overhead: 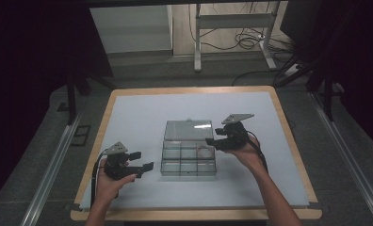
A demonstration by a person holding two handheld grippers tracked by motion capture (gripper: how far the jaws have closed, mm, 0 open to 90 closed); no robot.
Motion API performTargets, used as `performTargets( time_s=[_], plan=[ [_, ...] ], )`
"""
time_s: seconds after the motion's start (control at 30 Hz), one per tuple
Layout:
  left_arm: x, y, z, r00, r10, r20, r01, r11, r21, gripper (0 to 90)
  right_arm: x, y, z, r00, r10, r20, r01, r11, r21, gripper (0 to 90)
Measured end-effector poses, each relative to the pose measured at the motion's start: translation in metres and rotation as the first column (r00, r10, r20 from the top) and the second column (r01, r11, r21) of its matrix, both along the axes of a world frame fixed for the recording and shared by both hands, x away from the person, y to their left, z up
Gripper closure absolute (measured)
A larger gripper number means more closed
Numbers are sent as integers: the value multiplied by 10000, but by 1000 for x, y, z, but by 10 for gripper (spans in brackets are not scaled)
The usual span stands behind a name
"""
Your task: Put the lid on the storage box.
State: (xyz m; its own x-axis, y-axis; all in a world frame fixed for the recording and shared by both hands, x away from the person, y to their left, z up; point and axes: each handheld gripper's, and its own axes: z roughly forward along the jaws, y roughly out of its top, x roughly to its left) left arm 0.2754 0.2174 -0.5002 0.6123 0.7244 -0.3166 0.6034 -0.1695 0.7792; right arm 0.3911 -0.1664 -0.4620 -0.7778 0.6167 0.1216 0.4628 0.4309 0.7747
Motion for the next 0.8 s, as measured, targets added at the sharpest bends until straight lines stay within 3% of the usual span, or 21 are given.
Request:
performTargets(
  time_s=[0.43, 0.6, 0.8],
  plan=[
    [-9, -3, 5, 9998, 71, 162, -71, 10000, -28, 218, 18, -2, 0, 9970, -559, -529, 564, 9984, 79, 356],
    [-8, -8, 2, 9999, -81, 76, 81, 9999, 64, 216, 28, -5, -6, 9906, -704, -1174, 745, 9968, 302, 356],
    [-7, -4, -2, 9999, -99, 18, 99, 10000, -6, 215, 36, -1, -10, 9861, -784, -1467, 829, 9963, 246, 353]
  ],
)
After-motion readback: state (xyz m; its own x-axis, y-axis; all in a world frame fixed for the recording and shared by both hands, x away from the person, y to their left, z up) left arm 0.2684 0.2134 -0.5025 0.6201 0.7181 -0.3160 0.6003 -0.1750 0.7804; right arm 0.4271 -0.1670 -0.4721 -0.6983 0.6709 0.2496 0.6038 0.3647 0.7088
